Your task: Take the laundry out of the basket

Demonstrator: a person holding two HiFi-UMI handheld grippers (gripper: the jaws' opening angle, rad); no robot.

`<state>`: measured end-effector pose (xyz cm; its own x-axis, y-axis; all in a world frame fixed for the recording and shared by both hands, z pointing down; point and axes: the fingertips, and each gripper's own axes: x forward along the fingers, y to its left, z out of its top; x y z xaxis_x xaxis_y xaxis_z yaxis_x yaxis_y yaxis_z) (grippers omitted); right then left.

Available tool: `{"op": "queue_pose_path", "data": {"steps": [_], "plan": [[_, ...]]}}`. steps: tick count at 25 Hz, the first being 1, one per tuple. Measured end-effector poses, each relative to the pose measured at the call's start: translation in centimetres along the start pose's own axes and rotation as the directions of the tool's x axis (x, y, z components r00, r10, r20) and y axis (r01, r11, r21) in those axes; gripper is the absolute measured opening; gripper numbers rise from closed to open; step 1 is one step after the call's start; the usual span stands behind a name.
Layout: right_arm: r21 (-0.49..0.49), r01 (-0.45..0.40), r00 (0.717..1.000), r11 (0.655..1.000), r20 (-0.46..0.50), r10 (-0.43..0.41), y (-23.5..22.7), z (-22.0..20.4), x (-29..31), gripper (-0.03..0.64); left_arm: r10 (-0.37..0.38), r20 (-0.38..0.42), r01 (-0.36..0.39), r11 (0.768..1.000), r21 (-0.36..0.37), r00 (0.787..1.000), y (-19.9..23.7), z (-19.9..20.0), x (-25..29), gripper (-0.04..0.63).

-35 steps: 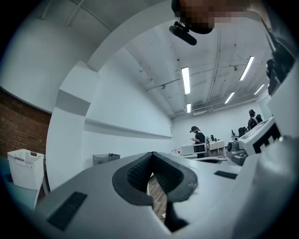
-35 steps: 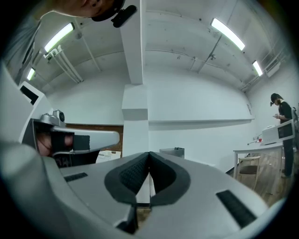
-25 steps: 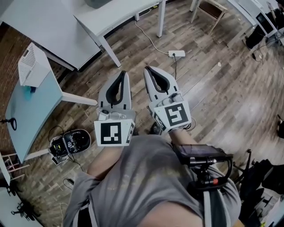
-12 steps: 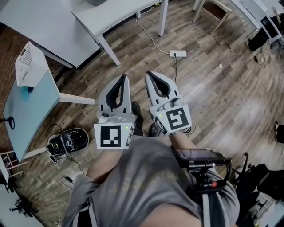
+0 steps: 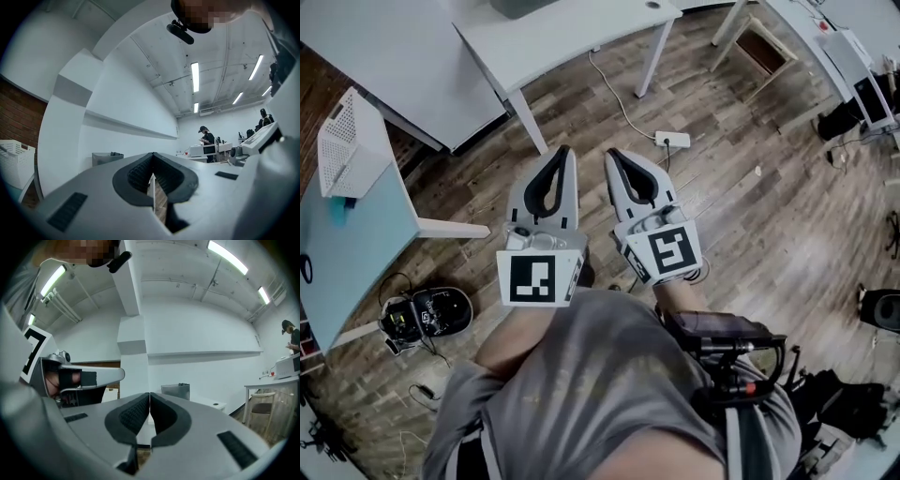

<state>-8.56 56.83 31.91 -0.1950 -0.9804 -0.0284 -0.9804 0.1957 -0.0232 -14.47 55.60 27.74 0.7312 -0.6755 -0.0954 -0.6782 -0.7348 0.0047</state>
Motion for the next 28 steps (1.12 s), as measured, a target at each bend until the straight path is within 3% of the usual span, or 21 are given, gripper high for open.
{"op": "queue_pose_path", "data": {"steps": [10, 28], "plan": [[-0.050, -0.046, 0.999, 0.998, 0.023, 0.047, 1.7, 1.9, 10.2, 0.008, 0.028, 0.061, -0.028, 1.000, -0.010, 0.998, 9.0, 1.6, 4.3, 0.008], [-0.034, -0.001, 1.000, 0.999, 0.022, 0.002, -2.6, 1.7, 17.1, 0.008, 0.027, 0.021, -0.027, 0.999, -0.018, 0.999, 13.7, -0.4, 9.9, 0.008]]}}
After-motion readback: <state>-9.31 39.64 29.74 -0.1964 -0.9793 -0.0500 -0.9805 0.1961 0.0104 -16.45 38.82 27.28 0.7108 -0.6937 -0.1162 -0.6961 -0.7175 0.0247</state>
